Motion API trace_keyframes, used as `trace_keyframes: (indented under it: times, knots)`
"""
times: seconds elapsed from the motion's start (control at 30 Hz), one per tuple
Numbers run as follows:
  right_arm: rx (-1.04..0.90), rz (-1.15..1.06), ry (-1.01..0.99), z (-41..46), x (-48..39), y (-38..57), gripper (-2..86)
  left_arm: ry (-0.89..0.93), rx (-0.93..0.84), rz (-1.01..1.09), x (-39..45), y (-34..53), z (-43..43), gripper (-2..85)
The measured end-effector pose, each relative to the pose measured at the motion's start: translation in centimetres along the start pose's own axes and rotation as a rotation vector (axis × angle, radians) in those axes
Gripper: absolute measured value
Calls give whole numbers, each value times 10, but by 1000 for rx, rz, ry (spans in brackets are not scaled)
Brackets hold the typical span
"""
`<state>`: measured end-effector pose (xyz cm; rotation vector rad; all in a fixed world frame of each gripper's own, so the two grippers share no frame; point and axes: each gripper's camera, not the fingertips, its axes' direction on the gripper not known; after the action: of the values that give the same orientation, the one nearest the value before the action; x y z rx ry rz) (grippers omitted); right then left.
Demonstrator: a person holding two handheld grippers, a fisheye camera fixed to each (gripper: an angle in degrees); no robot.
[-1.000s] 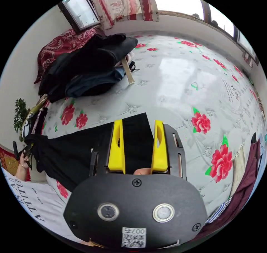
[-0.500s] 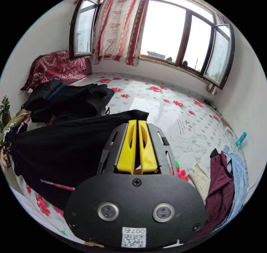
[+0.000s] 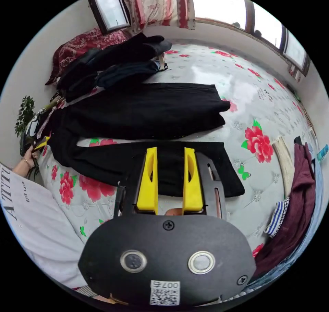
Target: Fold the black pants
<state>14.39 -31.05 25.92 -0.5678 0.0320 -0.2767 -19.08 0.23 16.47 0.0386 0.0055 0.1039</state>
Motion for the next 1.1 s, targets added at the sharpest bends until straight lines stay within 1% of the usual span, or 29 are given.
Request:
trace_keyframes:
  times: [0.07,0.13,0.17,0.23,0.3,0.33,0.4,0.47,0.5,0.57,0.6,0.67,0.77,0.83,0.97,1.0,1.03,1.1]
  knots:
    - [-93,-111,25,19,-25,13,76,-20,-20,-12,5,0,8,149]
    - [-152,-161,4,37,-40,13,73,-116,-94,-22,16,-10,31,147]
    - [-163,-158,36,46,-48,13,68,-164,-107,-31,18,-12,37,144]
    - [-98,-128,71,49,-54,14,55,-275,-105,81,41,-17,45,132]
    - [-121,-92,127,49,-58,10,31,-303,-140,145,52,-19,46,116]
    - [-185,-93,137,49,-63,9,18,-295,-171,170,54,-19,43,94]
    - [-224,-90,106,37,-68,14,8,-299,-151,184,53,-10,26,60]
    - [-194,-92,9,4,-75,38,3,-292,-115,205,45,6,4,50]
    - [-202,-92,-26,-5,-77,45,2,-292,-97,217,38,19,-11,48]
    - [-220,-85,-158,-38,-85,76,2,-297,-92,232,24,41,-31,48]
    - [-202,-81,-169,-47,-87,85,3,-282,-94,240,14,54,-41,48]
    - [-74,-46,-118,-74,-95,117,9,-260,-105,220,-1,72,-52,48]
    - [-5,-62,-58,-76,-104,144,21,-259,-114,157,-22,90,-58,49]
    - [-58,-89,-72,-61,-107,151,27,-231,-114,119,-30,94,-59,50]
    - [-262,-190,-52,-8,-120,162,35,-239,-118,152,-26,90,-62,50]
    - [-287,-205,-25,-2,-121,164,31,-253,-122,178,-24,89,-63,50]
    - [-345,-232,53,10,-123,166,23,-267,-128,205,-22,88,-64,50]
    - [-352,-276,108,12,-122,164,9,-285,-132,233,-21,87,-66,50]
